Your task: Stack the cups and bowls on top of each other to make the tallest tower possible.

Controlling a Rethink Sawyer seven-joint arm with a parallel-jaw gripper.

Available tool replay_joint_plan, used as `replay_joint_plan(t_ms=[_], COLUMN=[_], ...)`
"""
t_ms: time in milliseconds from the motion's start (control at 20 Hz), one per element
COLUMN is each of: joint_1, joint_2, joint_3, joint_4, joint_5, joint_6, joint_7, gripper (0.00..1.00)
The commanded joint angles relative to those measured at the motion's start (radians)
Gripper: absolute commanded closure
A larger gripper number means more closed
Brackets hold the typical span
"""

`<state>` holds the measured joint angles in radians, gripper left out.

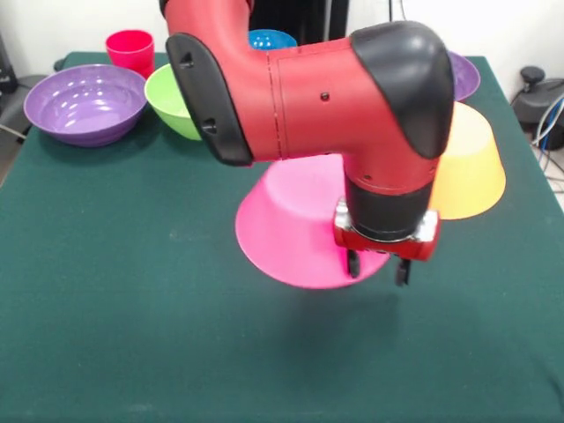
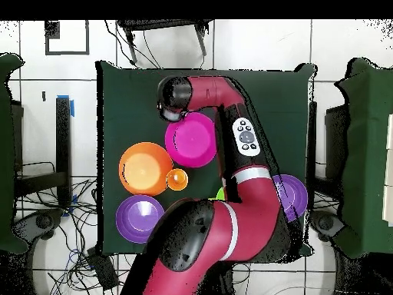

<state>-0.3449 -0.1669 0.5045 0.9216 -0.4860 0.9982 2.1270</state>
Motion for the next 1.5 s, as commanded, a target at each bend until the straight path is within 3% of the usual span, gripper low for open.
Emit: replay_joint_plan(t_ms=[50, 600, 750, 1200, 1500], joint_1=[-0.022, -0.008, 0.007, 0.026, 0.029], joint_2=[0.020, -0.013, -0.054, -0.211, -0.231], joint_3=[-0.116, -0.153, -0.147, -0.049, -0.083], joint_4=[0.151, 0.155, 0.116, -0.006, -0.070], joint_5=[0.004, 0.027, 0.015, -0.046, -0.046], joint_6=[0.016, -0.001, -0.005, -0.157, -0.135], joint_7=[0.063, 0.048, 0.006, -0.220, -0.195], gripper=[0.00, 0.00, 0.00, 0.00, 0.00])
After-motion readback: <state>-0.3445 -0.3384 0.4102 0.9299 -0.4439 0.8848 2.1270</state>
